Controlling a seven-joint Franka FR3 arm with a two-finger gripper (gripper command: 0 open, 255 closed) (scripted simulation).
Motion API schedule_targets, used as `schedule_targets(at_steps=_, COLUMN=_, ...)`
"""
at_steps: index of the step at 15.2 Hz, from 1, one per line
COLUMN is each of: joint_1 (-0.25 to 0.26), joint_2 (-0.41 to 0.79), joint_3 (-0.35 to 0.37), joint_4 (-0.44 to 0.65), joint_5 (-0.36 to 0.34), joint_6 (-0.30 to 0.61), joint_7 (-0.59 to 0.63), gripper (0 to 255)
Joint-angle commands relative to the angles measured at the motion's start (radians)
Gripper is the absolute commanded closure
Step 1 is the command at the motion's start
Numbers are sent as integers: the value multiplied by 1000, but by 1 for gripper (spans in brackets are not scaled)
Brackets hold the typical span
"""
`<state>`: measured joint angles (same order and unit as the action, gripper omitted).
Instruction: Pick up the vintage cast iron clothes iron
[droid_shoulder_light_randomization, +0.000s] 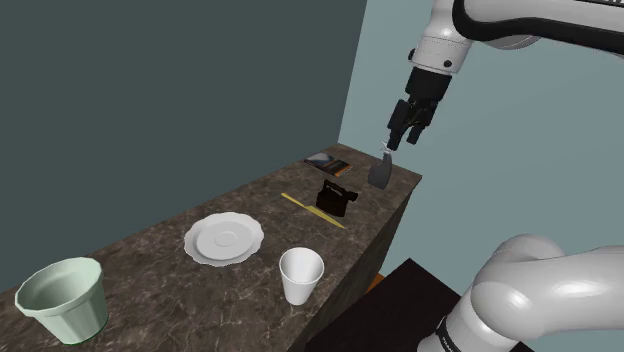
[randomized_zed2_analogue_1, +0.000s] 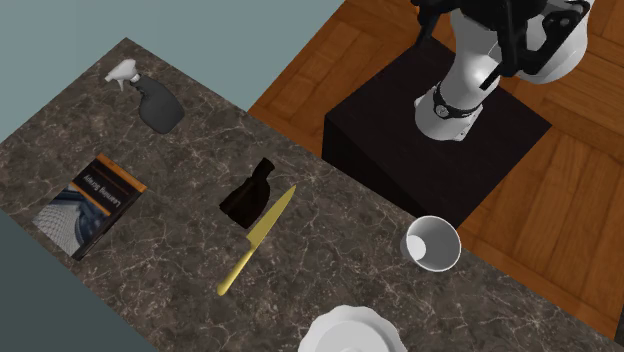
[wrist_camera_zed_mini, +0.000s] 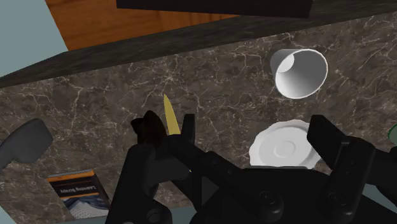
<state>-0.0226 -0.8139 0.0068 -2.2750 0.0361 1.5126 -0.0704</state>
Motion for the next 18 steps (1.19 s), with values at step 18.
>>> schedule_targets(at_steps=18, joint_1=-33, joint_2=440, joint_3=-131, joint_4=-73, joint_5=-56, joint_6=516, joint_7=-167, gripper=0)
